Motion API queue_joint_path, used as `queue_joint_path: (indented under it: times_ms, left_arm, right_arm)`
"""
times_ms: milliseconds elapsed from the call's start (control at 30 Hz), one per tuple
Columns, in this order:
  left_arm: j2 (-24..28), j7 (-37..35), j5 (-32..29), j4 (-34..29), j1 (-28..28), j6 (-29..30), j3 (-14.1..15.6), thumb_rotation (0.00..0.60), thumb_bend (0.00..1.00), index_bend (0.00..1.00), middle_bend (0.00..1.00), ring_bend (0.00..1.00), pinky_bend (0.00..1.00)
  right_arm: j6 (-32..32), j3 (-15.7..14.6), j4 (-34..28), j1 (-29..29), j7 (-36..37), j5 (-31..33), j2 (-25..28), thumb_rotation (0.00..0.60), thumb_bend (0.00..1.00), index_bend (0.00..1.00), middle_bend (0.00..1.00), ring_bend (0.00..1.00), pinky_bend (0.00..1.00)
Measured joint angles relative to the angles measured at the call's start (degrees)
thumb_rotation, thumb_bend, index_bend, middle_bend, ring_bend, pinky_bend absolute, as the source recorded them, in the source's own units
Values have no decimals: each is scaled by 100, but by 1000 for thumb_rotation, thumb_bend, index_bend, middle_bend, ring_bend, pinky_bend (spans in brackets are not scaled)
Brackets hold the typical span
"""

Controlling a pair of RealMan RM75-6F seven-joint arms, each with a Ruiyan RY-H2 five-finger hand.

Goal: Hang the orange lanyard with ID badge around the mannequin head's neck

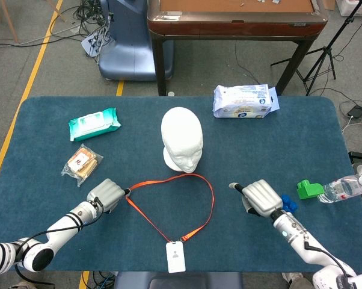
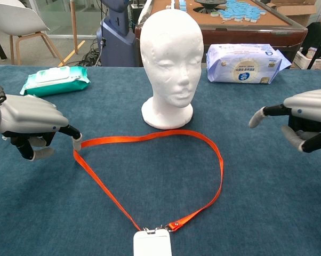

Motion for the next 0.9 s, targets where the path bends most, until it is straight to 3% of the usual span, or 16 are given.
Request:
queue_joint_path:
  times_ms: [133, 333, 900]
  left_arm:
    - [-1, -31, 7, 10, -2, 9, 14, 600, 511, 259, 980, 954, 926]
    - [2, -79, -19, 51, -5, 20, 23, 600, 512, 259, 980, 955, 926]
    - [23, -334, 9, 173, 19, -43, 42, 600, 511, 256, 980, 955, 927]
  right_arm:
    - [-453, 43, 93, 358, -109, 421, -267, 600, 961, 196, 1000, 1000, 1000]
    - [-798, 34, 341, 785, -346, 1047, -718, 600, 961, 194, 1000, 1000, 1000]
    - [-933, -271, 797, 1278, -493, 1737, -1212, 600, 960, 194, 1000, 1000, 1000]
